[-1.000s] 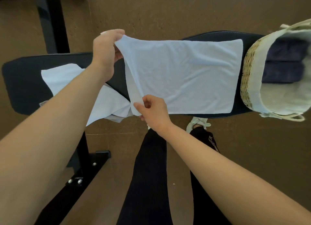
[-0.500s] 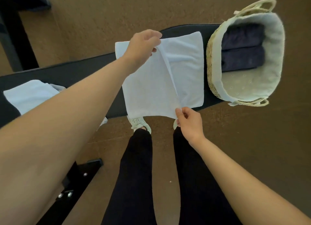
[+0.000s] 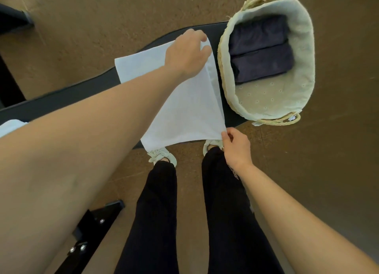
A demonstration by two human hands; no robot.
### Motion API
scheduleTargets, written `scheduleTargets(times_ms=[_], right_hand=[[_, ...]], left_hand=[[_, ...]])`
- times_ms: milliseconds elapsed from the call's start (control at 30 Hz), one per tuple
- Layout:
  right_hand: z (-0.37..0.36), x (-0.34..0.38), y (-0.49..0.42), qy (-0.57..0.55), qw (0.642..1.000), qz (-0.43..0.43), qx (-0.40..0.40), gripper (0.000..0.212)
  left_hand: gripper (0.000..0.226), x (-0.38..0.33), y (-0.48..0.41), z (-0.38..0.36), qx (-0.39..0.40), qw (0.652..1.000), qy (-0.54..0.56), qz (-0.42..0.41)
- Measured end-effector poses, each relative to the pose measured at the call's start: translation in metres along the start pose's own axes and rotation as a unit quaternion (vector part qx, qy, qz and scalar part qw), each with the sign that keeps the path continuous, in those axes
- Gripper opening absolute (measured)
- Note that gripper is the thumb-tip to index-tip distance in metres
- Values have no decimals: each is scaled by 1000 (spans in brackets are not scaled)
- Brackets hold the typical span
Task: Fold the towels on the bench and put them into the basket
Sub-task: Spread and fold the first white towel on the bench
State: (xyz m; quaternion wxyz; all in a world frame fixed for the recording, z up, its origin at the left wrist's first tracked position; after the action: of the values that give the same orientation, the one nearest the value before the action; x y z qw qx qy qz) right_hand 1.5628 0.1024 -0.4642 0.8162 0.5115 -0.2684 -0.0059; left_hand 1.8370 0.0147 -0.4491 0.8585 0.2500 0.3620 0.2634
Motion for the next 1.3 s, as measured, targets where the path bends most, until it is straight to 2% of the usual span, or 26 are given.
scheduleTargets(times_ms=[100, 167, 267, 300, 367, 433, 567, 633, 700, 767, 967, 1100, 1200, 1300], right_hand=[[7, -7, -9, -11, 1000, 6, -7, 19], [9, -12, -15, -18, 1000, -1, -14, 17], [13, -23, -23, -21, 998, -38, -37, 30], [15, -26, -24, -13, 997, -49, -51, 33], [15, -31, -28, 1, 996, -57, -66, 37], [12, -31, -31, -1, 996, -59, -68, 40], [6, -19, -38, -53, 993, -66, -82, 42], [4, -15, -40, -100, 986, -91, -97, 48], [1, -14, -42, -122, 978, -125, -113, 57], [-1, -13, -44, -125, 975, -142, -118, 56], [-5, -5, -52, -95, 980, -139, -104, 26], [-9, -6, -60, -94, 978, -148, -110, 30], [-14, -4, -63, -105, 976, -154, -111, 38], [-17, 1, -59, -132, 974, -150, -107, 32]], left_hand=[[45, -10, -9, -5, -3, 1000, -8, 11], [52, -11, -13, -13, 28, 999, 17, 14], [53, -9, -8, -26, 84, 977, 192, -37], [50, -1, -2, -29, 71, 964, 252, -43], [42, 35, 15, -32, -4, 946, 323, 3], [36, 80, 43, -39, -84, 936, 331, 82], [29, 150, 127, -71, -159, 902, 313, 252], [27, 171, 165, -92, -160, 880, 322, 310], [26, 184, 189, -113, -127, 864, 329, 360], [29, 189, 203, -131, -94, 841, 353, 400], [57, 181, 211, -154, -107, 785, 393, 467], [57, 185, 210, -157, -119, 754, 441, 473], [50, 191, 211, -155, -108, 754, 451, 465], [30, 198, 208, -151, -82, 780, 440, 437]])
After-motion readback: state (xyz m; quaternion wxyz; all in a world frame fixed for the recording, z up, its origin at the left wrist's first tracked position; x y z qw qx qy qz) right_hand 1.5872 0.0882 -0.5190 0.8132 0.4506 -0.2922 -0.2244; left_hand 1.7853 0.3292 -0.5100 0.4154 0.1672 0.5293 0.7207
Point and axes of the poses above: each hand's wrist, its own y-axis away from the middle knuckle, its own z-axis out of the back of the hand, x = y × z, the point moved 7 cm from there along -y, towards the middle knuckle, and after that the axes turned 11 degrees about x, right-handed, at the moved point
